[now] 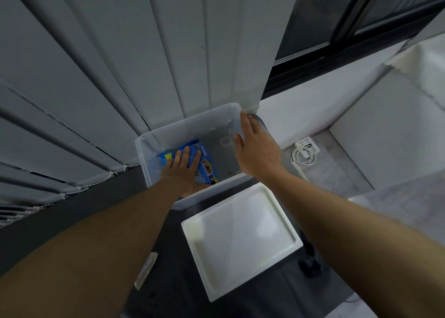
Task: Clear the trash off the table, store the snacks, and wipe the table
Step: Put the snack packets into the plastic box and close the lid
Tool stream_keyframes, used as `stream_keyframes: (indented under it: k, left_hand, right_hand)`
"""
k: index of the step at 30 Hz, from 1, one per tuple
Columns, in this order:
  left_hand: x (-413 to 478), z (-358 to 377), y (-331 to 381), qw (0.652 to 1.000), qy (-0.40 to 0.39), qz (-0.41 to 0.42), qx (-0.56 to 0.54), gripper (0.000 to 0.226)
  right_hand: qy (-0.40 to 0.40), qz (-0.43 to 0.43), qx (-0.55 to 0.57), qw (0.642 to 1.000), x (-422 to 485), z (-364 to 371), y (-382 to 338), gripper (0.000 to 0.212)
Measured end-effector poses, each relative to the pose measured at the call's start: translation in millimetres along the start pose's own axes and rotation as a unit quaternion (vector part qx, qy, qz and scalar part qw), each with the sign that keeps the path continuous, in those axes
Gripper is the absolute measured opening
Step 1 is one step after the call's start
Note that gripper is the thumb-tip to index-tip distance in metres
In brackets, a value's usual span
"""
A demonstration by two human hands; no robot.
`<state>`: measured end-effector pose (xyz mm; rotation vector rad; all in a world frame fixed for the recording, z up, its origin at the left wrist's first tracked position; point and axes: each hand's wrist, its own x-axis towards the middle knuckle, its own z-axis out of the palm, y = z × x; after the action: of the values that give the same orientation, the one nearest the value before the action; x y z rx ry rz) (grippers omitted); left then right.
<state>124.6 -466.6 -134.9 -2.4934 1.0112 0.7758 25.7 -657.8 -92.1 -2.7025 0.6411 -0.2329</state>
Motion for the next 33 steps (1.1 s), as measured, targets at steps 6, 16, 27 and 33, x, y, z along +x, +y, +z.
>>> stream_keyframes:
  k: [6, 16, 27, 33]
  left_hand:
    - [-7, -11, -6, 0.999, -0.025, 0.001, 0.020, 0.107]
    - [-48, -48, -24, 0.997, 0.072, 0.010, 0.019, 0.080]
    - [-146, -30, -67, 0.968, 0.209, -0.094, -0.101, 0.066]
    - [-198, 10, -93, 0.948, 0.225, -0.155, -0.162, 0.065]
  right_hand:
    - [-0.010, 0.003, -0.001, 1.000, 0, -1, -1, 0.063]
    - [-0.074, 0.002, -0.036, 0.997, -3, -13, -4, 0.074]
    - [-0.049, -0.094, -0.074, 0.992, -42, -19, -71, 0.066]
    - [-0.073, -0.167, -0.044, 0.982, -67, -9, -123, 0.065]
